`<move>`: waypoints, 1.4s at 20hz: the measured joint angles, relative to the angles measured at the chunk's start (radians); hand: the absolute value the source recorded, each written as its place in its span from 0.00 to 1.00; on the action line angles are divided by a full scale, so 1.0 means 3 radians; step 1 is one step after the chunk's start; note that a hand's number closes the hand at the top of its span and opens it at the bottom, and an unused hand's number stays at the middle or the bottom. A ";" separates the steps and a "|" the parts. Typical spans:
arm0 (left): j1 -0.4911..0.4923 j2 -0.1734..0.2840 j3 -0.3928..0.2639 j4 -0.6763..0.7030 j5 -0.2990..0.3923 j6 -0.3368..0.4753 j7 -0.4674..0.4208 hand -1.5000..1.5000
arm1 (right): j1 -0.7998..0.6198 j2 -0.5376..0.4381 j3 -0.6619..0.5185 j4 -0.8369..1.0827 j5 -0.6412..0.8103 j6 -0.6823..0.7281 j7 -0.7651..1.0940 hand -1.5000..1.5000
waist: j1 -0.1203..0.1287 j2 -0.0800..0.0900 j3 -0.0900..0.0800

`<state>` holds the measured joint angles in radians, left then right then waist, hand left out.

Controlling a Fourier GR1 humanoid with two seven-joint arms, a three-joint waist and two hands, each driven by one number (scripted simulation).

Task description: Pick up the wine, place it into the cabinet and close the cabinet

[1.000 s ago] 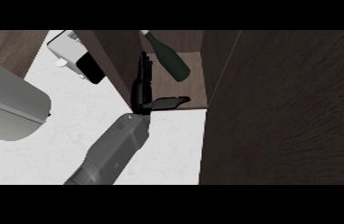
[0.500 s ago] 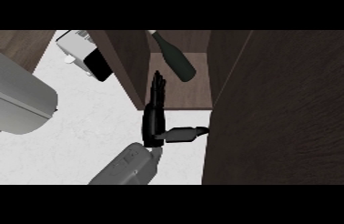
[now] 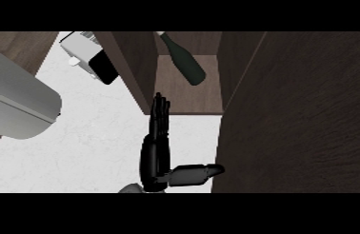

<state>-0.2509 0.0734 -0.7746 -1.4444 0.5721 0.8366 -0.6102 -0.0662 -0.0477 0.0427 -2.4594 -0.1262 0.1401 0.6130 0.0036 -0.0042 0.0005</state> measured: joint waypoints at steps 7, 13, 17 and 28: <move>0.0549 0.0301 -0.0195 -0.0808 -0.0231 0.0093 0.0118 0.00 | 0.0015 -0.0019 0.0014 -0.0007 -0.0030 0.0059 0.0055 0.00 | -0.0002 0.0002 0.0000; 0.0893 0.0756 -0.0262 -0.1388 -0.0313 -0.0032 0.0190 0.00 | 0.0063 -0.0008 0.0103 0.0030 -0.0095 0.0193 0.0093 1.00 | -0.0001 0.0004 0.0000; 0.1182 0.1069 -0.0214 -0.1653 -0.0240 -0.0315 0.0120 0.00 | 0.0155 -0.0021 0.0244 0.0025 -0.0122 0.0303 0.0124 1.00 | -0.0002 0.0004 -0.0001; 0.1569 0.1564 0.0257 -0.1992 -0.0007 -0.0812 0.0045 0.00 | 0.0360 0.0098 0.0618 0.0090 -0.0196 0.0383 0.0303 1.00 | -0.0008 0.0004 -0.0002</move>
<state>0.2197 0.5426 -0.6974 -2.0420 0.5700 0.5931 -0.5967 0.0417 -0.0184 0.2281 -2.4324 -0.1850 0.2549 0.7038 0.0011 -0.0031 -0.0001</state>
